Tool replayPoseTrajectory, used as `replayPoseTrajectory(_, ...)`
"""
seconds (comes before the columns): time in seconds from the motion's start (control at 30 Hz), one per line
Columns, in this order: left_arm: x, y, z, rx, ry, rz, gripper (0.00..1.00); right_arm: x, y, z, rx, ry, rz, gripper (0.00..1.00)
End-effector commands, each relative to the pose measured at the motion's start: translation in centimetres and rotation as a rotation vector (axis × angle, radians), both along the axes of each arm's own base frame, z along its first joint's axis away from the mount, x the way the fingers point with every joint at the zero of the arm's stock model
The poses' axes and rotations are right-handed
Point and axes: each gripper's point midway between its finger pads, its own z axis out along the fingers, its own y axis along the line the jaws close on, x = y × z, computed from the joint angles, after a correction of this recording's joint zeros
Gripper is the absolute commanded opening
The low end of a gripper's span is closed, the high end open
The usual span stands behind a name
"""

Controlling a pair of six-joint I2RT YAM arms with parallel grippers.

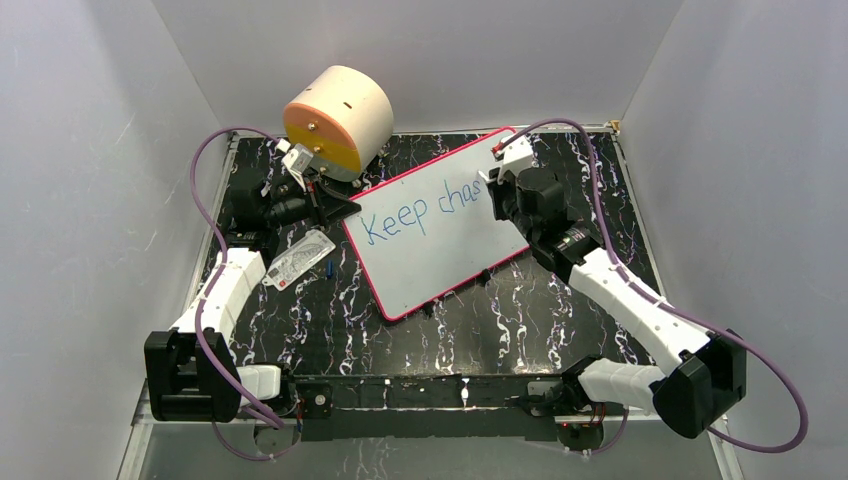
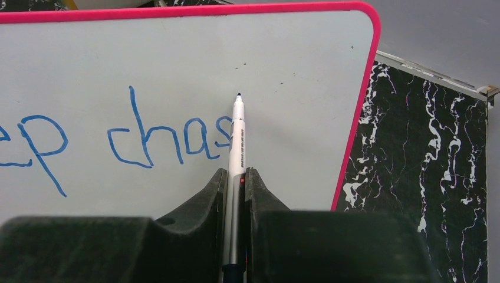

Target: Write a sentence on the whiteboard

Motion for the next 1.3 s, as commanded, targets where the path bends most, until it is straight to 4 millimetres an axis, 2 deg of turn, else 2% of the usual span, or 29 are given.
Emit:
replayPoseTrajectory(0.0, -1.2, -1.0, -2.0, 0.041, -0.001, -0.079, 0.00, 1.1, 0.5, 3.3, 0.049, -0.085, 0.004, 0.00)
replayPoseTrajectory(0.33, -1.2, -1.0, -2.0, 0.041, -0.002, -0.079, 0.00, 1.2, -0.2, 1.7, 0.017, -0.042, -0.019, 0.00)
replayPoseTrajectory(0.57, -1.1, -1.0, -2.0, 0.042, 0.001, -0.073, 0.00, 0.5, -0.8, 2.6, 0.032, -0.061, -0.026, 0.00)
replayPoseTrajectory(0.7, -1.1, -1.0, -2.1, 0.042, 0.002, -0.073, 0.00, 0.1, -1.0, 2.3, 0.033, -0.053, -0.026, 0.00)
replayPoseTrajectory(1.27, -1.2, -1.0, -2.0, 0.041, 0.001, -0.077, 0.00, 0.3, -0.5, 0.3, 0.020, -0.005, -0.010, 0.00)
